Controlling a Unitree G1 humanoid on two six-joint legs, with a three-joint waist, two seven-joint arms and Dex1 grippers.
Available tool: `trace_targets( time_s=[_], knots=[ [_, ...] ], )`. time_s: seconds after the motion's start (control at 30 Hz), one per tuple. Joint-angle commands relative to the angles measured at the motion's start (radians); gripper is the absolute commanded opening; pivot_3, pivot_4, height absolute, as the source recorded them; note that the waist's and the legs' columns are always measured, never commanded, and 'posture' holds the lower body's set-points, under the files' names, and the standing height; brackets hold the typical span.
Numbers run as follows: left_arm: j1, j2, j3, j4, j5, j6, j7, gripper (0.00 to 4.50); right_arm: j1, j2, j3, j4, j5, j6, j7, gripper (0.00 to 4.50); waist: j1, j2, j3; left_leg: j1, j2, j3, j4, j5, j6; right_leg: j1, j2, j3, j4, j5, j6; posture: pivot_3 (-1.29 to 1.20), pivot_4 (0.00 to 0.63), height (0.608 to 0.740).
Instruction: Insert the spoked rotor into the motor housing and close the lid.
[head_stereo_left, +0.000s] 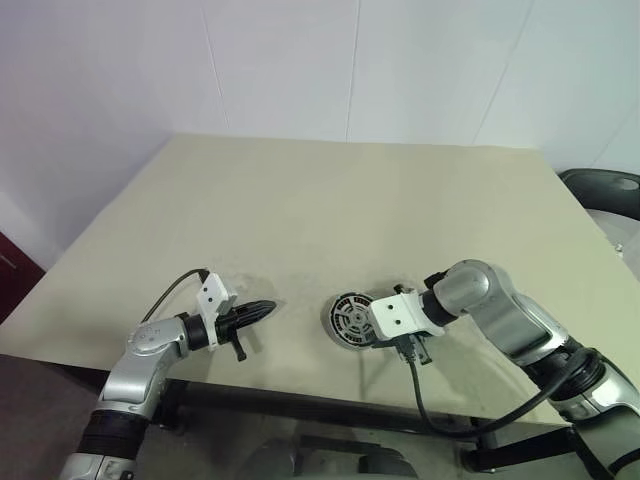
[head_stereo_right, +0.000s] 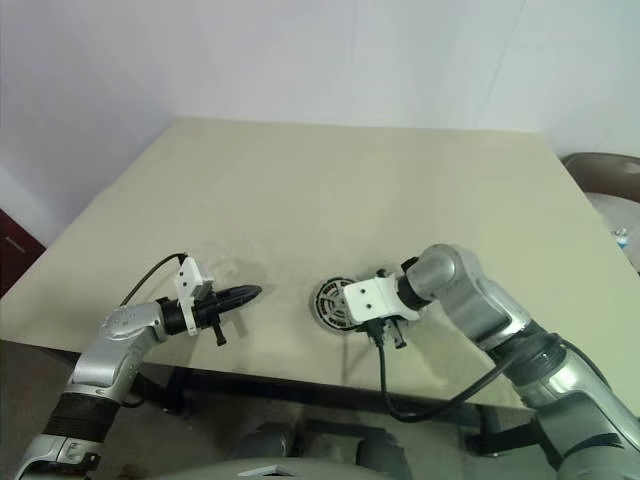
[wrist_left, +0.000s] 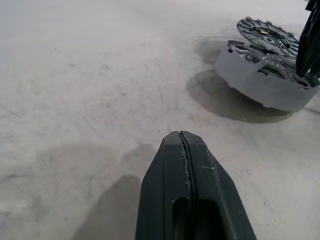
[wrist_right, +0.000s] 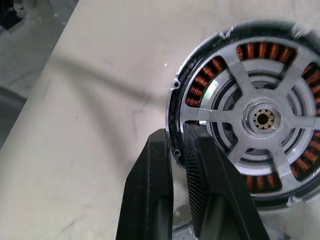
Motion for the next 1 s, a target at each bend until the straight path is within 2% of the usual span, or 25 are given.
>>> trace_targets(
  time_s=[0.03, 0.13, 0.47, 0.6, 0.73, 0.83, 1.0],
  knots=[
    [-0.015, 0.002, -0.001, -0.006, 0.005, -0.022, -0.006, 0.00, -0.033, 0.046, -0.010, 0.057, -0.024, -0.016, -0.073, 0.10, -0.015, 0.000, 0.000, 0.001, 0.001, 0.000, 0.000, 0.000, 0.000, 0.001, 0.000, 0.000, 0.000, 0.000, -0.001, 0.00, 0.000, 0.740],
    [-0.014, 0.003, -0.001, -0.002, 0.009, -0.024, -0.006, 0.00, -0.046, 0.060, -0.040, 0.059, 0.022, 0.010, -0.050, 0.10, -0.026, 0.000, 0.000, 0.002, 0.006, 0.004, 0.001, 0.001, -0.002, 0.003, 0.001, -0.001, 0.001, 0.003, -0.003, 0.00, 0.000, 0.740],
    [-0.016, -0.001, -0.005, -0.010, 0.019, -0.012, -0.005, 0.00, -0.132, 0.093, -0.140, 0.062, 0.158, 0.088, -0.049, 3.34, -0.019, 0.002, 0.001, -0.001, 0.007, 0.005, 0.002, 0.003, -0.005, -0.006, 0.002, -0.001, 0.005, 0.006, -0.002, 0.00, 0.000, 0.740],
    [-0.017, -0.003, -0.008, -0.001, 0.025, -0.016, -0.005, 0.00, -0.184, 0.113, -0.184, 0.127, 0.168, 0.080, -0.106, 3.34, -0.021, 0.002, 0.001, -0.001, 0.007, 0.005, 0.001, 0.003, -0.005, -0.007, 0.002, -0.001, 0.006, 0.006, -0.002, 0.00, 0.000, 0.740],
    [-0.017, -0.006, -0.008, -0.011, 0.020, -0.013, -0.005, 0.00, -0.245, 0.049, -0.181, 0.289, 0.073, -0.019, -0.171, 3.34, -0.017, 0.002, 0.001, -0.001, 0.007, 0.006, 0.002, 0.003, -0.005, -0.007, 0.002, -0.001, 0.006, 0.006, -0.002, 0.00, 0.000, 0.740],
    [-0.015, -0.007, 0.003, -0.032, -0.010, -0.001, -0.015, 0.00, -0.272, -0.022, -0.179, 0.411, 0.019, -0.094, -0.180, 2.71, -0.016, 0.002, 0.002, -0.001, 0.005, 0.006, 0.002, 0.003, -0.004, -0.007, 0.001, -0.001, 0.006, 0.006, -0.002, 0.00, 0.000, 0.740],
    [-0.001, -0.006, 0.017, -0.072, -0.058, 0.015, -0.035, 0.00, -0.246, -0.161, -0.179, 0.521, -0.028, -0.118, -0.130, 1.06, -0.021, 0.003, 0.002, -0.002, 0.006, 0.008, 0.000, 0.003, -0.004, -0.008, 0.000, 0.000, 0.006, 0.006, -0.002, 0.00, 0.000, 0.740]
  ],
)
